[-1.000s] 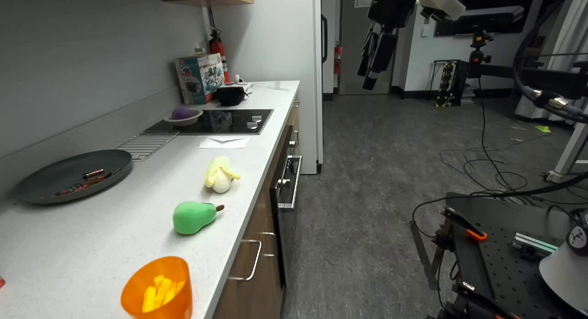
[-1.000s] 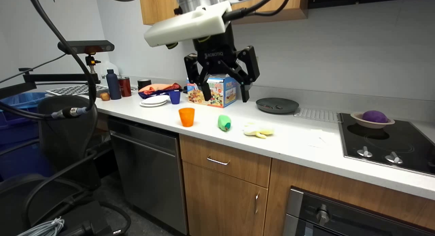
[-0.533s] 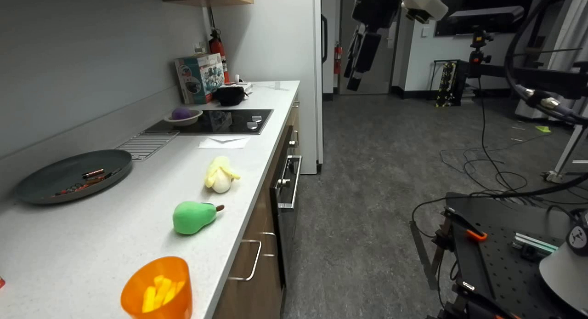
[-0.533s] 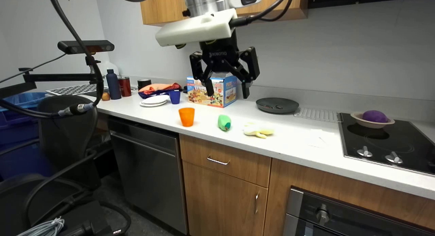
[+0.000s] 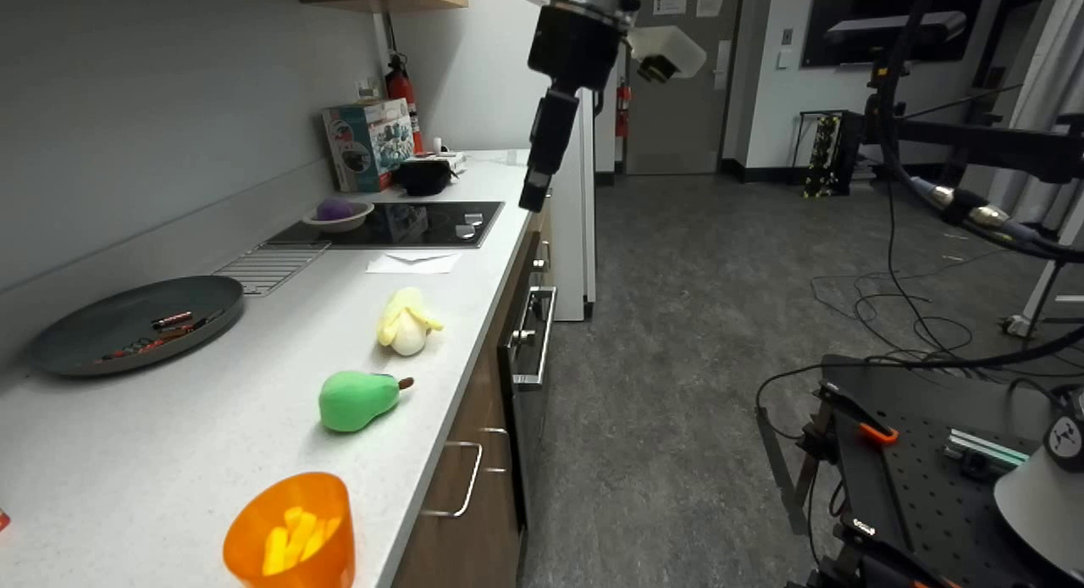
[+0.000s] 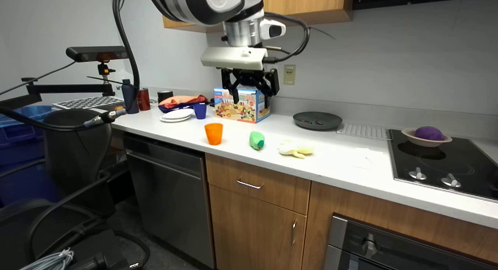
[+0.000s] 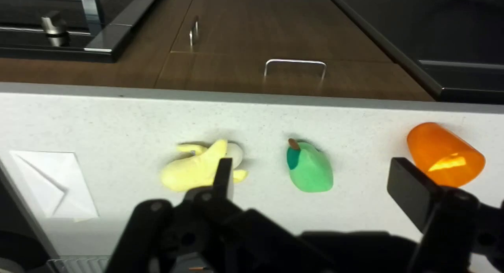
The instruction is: Put the green object inside the orange cup
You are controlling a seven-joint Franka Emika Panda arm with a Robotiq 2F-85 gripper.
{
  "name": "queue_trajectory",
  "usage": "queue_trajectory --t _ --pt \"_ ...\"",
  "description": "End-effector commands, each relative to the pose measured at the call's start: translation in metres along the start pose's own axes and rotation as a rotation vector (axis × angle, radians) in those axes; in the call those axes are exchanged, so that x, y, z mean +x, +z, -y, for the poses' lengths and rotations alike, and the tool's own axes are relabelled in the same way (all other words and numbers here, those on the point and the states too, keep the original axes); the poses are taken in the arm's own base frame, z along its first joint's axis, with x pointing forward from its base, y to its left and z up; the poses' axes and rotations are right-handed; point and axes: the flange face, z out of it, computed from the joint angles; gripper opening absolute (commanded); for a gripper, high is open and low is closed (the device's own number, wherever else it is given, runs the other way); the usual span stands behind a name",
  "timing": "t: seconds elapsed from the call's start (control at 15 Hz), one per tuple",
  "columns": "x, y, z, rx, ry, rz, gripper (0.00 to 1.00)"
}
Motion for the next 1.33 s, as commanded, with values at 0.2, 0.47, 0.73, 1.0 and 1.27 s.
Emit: queue_trajectory --t 0.2,0.47,0.73,1.0,1.27 --pt "0.051 0.076 0.017 0.029 -0.088 0.021 1.00" --pt "0.041 0.078 0.021 0.024 -0.074 0.039 1.00" --pt "0.043 0.075 0.017 0.020 -0.076 0.031 1.00" --pt "0.039 0.075 0.015 0.006 -0.085 -0.011 1.00" --pt "0.079 0.099 0.025 0.002 -0.119 -0.089 1.00"
